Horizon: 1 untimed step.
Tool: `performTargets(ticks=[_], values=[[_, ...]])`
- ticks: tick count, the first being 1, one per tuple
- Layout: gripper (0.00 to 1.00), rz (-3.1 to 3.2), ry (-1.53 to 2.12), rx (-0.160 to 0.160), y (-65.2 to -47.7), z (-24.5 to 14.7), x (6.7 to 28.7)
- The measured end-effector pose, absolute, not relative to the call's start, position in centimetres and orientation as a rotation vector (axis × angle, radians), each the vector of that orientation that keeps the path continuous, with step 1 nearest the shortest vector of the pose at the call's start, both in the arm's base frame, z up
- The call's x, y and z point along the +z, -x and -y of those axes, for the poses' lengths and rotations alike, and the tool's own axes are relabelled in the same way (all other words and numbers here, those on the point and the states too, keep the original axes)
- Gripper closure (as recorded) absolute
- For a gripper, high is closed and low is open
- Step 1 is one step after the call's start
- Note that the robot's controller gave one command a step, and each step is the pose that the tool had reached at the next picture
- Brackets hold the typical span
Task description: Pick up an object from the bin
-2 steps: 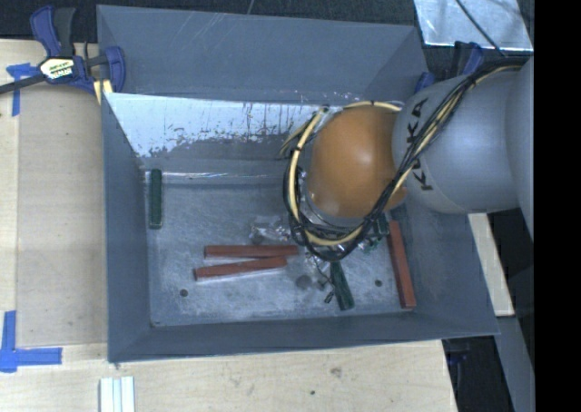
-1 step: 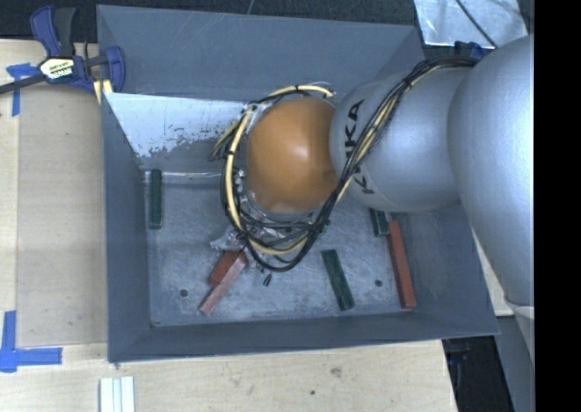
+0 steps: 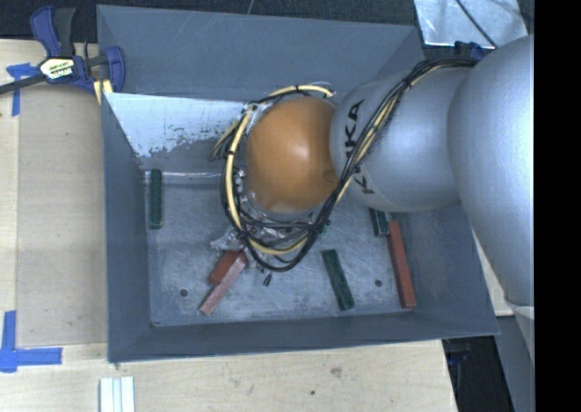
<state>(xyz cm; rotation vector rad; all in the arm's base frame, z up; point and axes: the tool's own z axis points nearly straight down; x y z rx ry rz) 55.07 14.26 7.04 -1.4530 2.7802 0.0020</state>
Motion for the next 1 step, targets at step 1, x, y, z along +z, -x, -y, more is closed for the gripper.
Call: performTargets(ticks=[1], values=[[1.0, -2.838, 1.337, -0.001, -54.28, -12.32, 21.86]])
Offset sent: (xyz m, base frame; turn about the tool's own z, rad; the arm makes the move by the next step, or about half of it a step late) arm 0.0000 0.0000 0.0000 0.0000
